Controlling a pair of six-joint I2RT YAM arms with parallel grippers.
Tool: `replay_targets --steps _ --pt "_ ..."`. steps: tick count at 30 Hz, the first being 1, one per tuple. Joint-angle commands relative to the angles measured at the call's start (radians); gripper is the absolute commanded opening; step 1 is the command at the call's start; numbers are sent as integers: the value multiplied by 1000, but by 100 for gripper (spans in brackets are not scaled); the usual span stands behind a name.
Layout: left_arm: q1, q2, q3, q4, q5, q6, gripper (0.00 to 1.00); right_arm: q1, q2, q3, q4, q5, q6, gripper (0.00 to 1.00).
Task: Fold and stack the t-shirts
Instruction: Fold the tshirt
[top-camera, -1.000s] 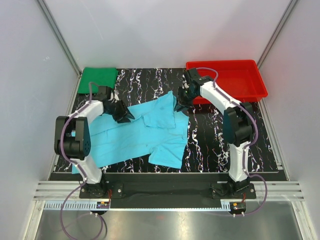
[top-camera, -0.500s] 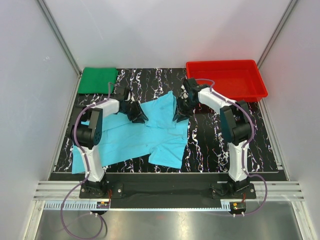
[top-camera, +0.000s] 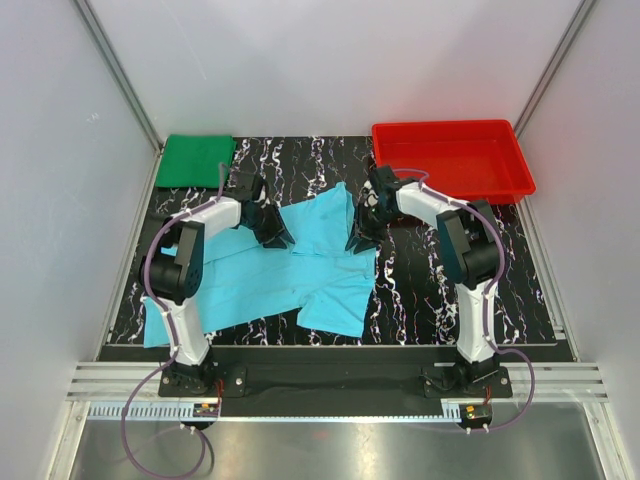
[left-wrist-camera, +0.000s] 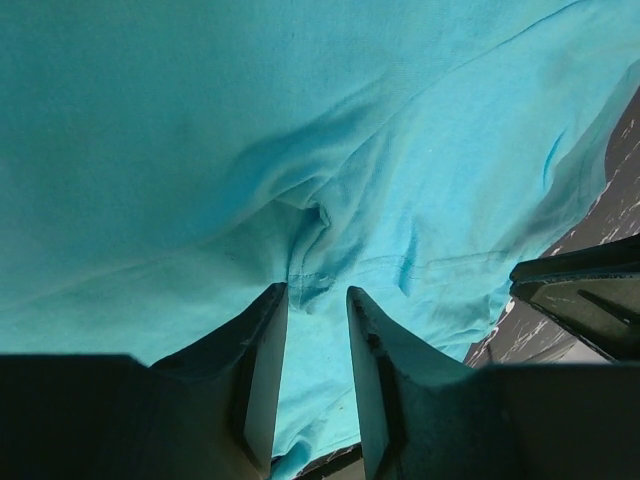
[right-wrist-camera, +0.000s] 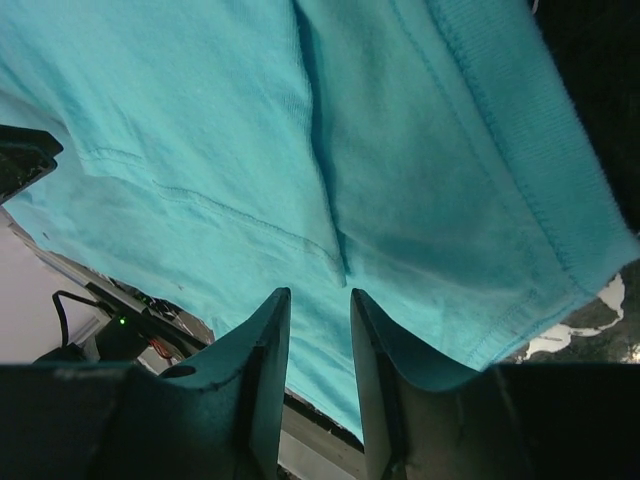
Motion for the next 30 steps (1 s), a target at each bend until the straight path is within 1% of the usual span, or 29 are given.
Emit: replay_targets --steps 1,9,14,19,22,26,30 --pt "-10 -48 -3 -6 -32 -14 36 -13 26 3 40 -42 20 38" --pt "-26 -29 6 -32 -27 -17 37 -20 63 11 48 -47 13 36" --pt "-32 -20 15 -46 -35 -9 37 -19 75 26 43 -55 12 31" --pt "-41 -9 15 -51 -29 -11 37 -20 63 26 45 -64 21 29" --pt "-43 -5 14 -49 -27 -12 36 -20 60 27 43 -71 24 28" --pt "-44 9 29 -52 -29 -11 33 -19 54 24 42 -70 24 26" --pt "-46 15 41 -55 -27 -12 32 -22 46 29 37 -71 21 29"
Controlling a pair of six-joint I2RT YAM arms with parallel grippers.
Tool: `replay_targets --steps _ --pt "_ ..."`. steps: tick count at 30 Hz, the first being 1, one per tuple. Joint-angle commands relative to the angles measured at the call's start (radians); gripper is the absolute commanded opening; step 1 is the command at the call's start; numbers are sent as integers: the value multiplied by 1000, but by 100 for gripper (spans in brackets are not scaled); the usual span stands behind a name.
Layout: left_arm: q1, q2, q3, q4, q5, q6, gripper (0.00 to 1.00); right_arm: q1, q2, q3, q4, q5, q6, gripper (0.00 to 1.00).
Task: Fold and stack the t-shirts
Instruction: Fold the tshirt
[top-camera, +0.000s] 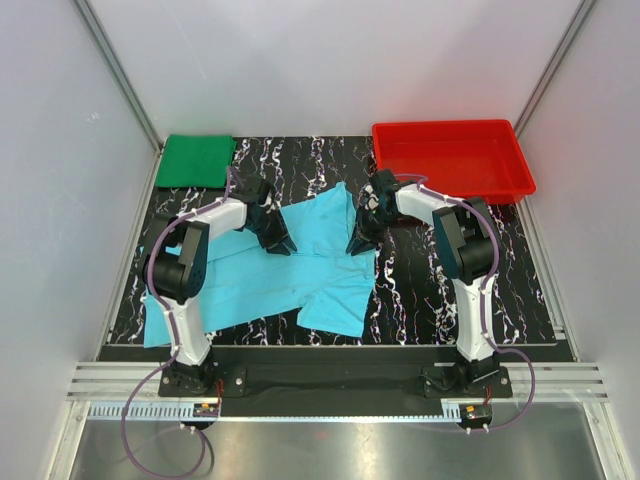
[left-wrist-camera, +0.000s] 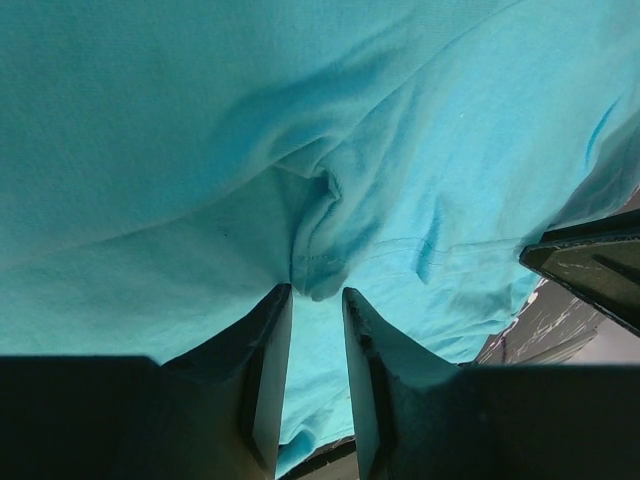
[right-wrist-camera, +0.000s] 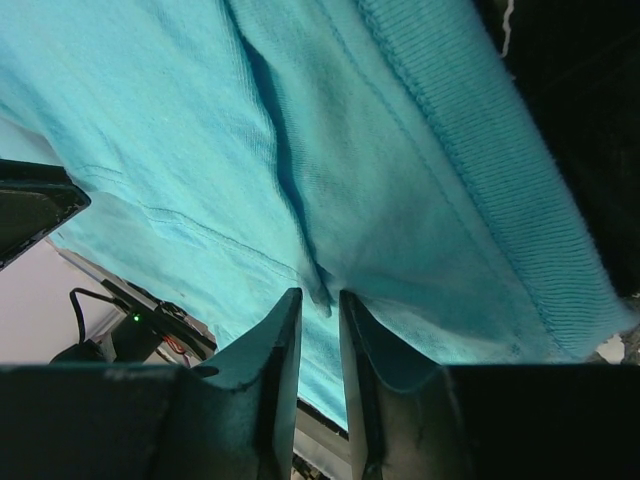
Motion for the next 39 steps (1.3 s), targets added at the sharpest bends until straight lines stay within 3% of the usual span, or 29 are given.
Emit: replay_targets --steps 1,18,25,39 --pt "-8 9 40 -1 -7 -6 32 -2 -17 27 10 -17 2 29" --pt "-14 31 61 -12 -16 0 23 -2 -25 33 -2 -35 9 9" --pt "-14 25 78 -43 -33 18 3 -2 -81 14 -39 -32 -1 0" --pt "-17 -25 89 -133 -68 90 0 1 -226 -127 -17 -67 44 0"
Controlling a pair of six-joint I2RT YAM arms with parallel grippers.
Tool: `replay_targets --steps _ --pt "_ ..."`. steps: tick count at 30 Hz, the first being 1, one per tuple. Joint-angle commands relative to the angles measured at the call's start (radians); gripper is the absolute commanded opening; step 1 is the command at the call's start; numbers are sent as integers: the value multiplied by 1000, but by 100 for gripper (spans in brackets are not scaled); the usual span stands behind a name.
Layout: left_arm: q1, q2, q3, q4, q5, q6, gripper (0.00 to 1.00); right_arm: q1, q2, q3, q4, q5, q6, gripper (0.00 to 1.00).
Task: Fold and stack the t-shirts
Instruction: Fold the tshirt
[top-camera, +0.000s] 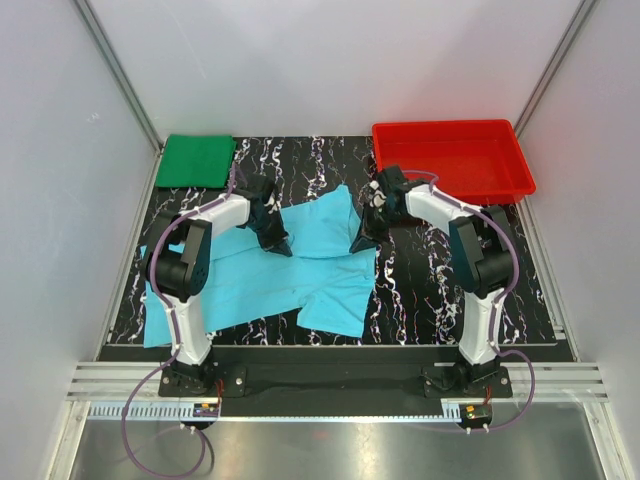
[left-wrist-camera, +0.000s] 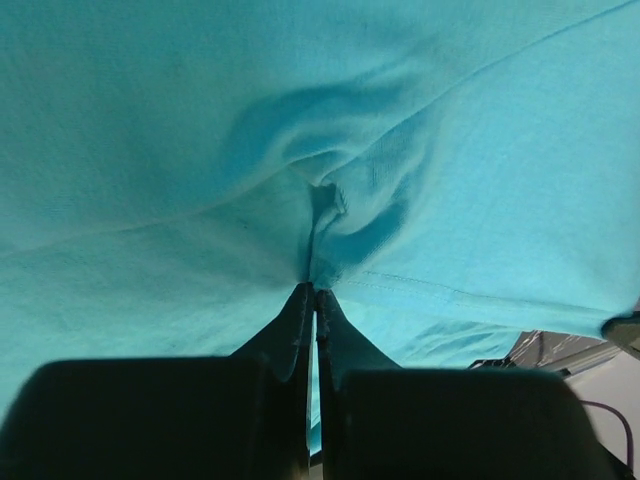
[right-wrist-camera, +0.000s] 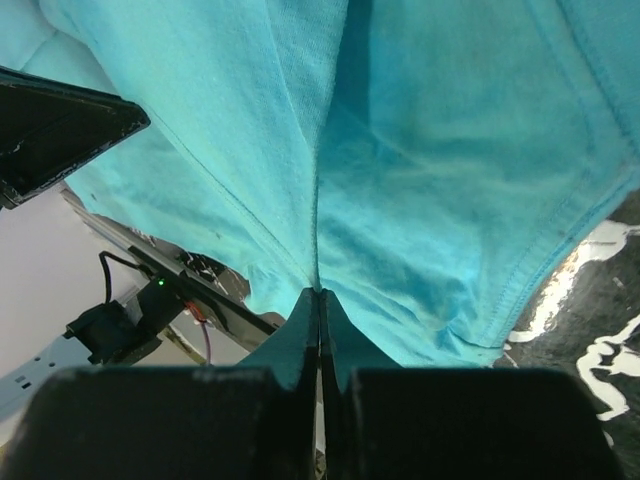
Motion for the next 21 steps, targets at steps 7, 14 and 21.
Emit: replay_targets --steps 7,14,21 --pt "-6 -52 32 -31 -27 31 0 13 -93 -110 62 -47 95 0" --pt "-6 -67 29 -41 -39 32 0 38 -110 -139 85 -32 133 0" --pt "-6 -64 14 -34 -38 29 0 47 -115 -191 114 -17 159 0"
